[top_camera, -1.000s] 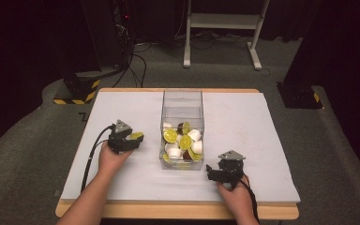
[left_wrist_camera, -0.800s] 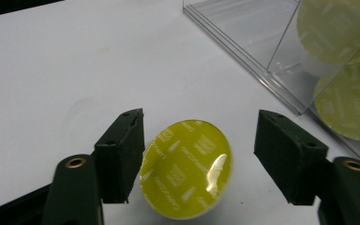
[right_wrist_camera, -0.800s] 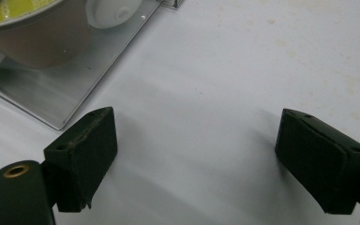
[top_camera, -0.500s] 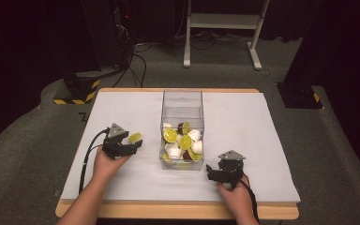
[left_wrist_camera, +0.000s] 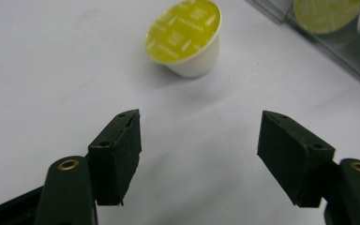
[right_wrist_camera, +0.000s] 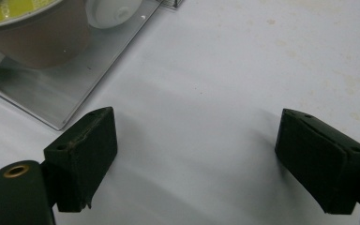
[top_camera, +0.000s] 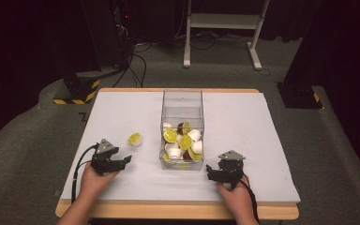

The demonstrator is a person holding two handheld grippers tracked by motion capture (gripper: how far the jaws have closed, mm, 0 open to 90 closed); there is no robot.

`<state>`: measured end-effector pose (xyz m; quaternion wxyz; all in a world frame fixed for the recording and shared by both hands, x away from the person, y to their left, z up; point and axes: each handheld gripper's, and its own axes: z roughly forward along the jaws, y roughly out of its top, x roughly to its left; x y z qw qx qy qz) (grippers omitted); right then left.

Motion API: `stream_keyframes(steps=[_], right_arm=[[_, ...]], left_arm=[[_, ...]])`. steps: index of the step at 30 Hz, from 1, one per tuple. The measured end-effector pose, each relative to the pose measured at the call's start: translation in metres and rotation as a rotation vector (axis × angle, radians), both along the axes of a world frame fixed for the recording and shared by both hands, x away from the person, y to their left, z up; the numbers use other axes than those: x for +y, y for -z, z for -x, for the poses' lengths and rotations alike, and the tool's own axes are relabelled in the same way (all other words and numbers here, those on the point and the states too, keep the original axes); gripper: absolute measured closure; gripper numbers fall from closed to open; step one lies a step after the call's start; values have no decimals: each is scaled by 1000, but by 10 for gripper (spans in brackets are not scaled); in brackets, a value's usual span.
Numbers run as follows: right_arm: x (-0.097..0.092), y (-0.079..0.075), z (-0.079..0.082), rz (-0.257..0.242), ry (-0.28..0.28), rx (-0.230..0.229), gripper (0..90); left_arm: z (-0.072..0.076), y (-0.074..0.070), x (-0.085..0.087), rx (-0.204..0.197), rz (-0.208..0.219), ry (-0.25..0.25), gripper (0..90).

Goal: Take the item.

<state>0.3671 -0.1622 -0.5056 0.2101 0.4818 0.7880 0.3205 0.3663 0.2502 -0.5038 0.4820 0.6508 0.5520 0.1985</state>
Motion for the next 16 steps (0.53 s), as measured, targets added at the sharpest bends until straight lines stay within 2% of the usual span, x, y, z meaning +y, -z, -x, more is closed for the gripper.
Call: stream_keyframes(steps=[2, 3, 4, 5, 12, 16], right_arm=[[0, 0, 0, 0, 0, 0, 132], [0, 0, 0, 0, 0, 0, 132], [0, 0, 0, 0, 0, 0, 132], [0, 0, 0, 0, 0, 0, 132], [0, 0, 0, 0, 0, -1, 132], [0, 0, 1, 3, -7, -9, 144]], left_arm=[[3, 4, -1, 24, 5, -3, 299], [5, 8, -1, 31, -16, 4, 287], [6, 11, -2, 20, -11, -2, 284], [8, 12, -2, 9, -25, 2, 289], [10, 14, -2, -8, -18, -15, 300], [10, 13, -1, -4, -32, -7, 300]])
